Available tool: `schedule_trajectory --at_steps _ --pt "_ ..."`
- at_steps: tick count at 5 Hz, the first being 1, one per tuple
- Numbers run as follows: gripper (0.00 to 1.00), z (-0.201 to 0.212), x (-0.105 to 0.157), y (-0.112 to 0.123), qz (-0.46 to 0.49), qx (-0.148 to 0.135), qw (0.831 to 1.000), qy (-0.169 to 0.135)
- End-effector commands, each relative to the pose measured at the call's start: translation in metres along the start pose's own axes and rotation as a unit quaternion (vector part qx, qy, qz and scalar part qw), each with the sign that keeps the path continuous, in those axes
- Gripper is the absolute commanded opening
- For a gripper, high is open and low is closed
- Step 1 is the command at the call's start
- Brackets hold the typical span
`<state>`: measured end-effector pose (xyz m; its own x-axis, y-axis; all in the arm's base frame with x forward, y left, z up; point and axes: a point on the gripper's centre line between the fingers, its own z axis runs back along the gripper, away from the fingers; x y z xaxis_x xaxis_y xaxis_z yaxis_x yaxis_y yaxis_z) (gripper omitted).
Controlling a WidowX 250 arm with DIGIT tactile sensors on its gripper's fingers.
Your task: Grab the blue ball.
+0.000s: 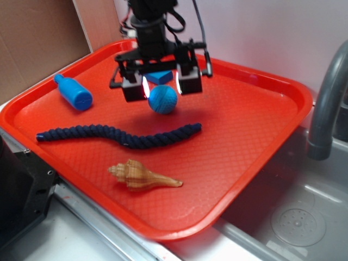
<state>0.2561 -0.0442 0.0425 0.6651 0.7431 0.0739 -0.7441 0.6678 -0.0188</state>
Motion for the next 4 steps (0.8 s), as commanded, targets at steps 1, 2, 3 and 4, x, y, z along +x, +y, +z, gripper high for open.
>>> schedule_trajectory --at_steps 1,2,3,4 --pt "1.00 -0.012 0.023 -0.011 0.005 0.018 1.000 0.001" --pt "0.00 -0.015 0.026 -0.011 0.005 0.022 1.000 -0.005" --pt "0.00 -0.015 0.029 -0.010 0.005 0.023 1.000 -0.008" --pt "0.00 -0.008 0.033 -0.011 -0.009 0.020 1.000 -0.003"
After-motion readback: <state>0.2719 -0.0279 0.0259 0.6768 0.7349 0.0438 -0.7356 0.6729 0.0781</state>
